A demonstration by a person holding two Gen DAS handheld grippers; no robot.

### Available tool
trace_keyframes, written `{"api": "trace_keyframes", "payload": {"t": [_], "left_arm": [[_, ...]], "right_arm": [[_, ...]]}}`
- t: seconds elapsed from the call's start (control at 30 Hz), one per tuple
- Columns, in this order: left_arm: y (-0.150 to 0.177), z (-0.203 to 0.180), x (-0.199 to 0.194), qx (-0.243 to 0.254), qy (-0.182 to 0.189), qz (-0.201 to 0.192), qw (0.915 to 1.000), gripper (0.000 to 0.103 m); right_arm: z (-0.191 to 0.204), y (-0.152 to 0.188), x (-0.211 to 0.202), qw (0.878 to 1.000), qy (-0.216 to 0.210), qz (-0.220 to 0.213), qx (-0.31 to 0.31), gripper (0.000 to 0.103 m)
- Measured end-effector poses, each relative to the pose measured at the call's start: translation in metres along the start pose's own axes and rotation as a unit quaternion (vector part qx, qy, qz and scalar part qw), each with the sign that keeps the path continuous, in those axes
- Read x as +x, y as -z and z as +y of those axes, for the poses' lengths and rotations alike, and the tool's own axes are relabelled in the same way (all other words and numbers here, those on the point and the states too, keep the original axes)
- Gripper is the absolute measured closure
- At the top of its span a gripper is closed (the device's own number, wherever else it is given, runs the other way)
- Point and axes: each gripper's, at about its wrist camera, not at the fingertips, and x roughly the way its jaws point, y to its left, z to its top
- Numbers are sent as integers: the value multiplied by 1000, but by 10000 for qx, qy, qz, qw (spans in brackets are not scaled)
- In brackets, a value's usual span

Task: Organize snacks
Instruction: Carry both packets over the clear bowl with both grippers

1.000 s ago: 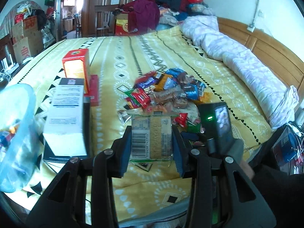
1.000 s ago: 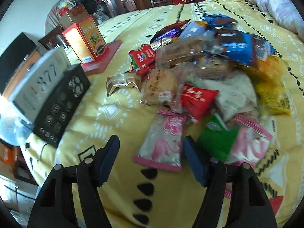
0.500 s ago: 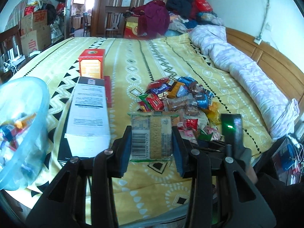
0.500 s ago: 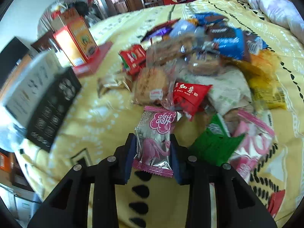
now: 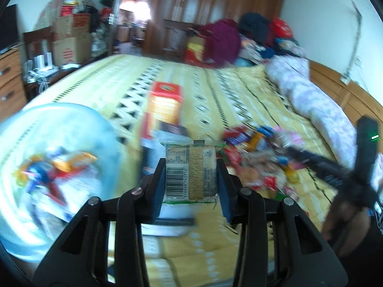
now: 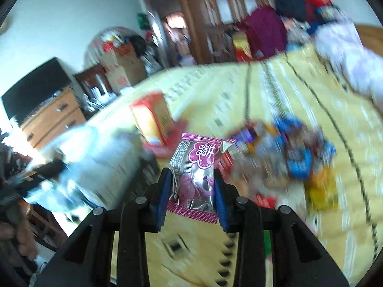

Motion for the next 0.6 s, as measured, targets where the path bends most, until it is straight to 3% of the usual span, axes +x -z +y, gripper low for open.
{"api": "trace_keyframes", "payload": {"t": [0.17,0.33,0.6], "left_arm": [[-27,68,-27,-423,-771,-346,9955,63],[-34,136,-47,-799,-1516,-496,9840,63],[-15,190,-53,-1479,-1674,-399,9739,63]], "right_arm": [[67,-58,-4,9957,-725,-386,-435,65],[146,-89,19,9851,-1468,-368,-813,65],[257,-83,75,9654,-2244,217,-1309,65]]}}
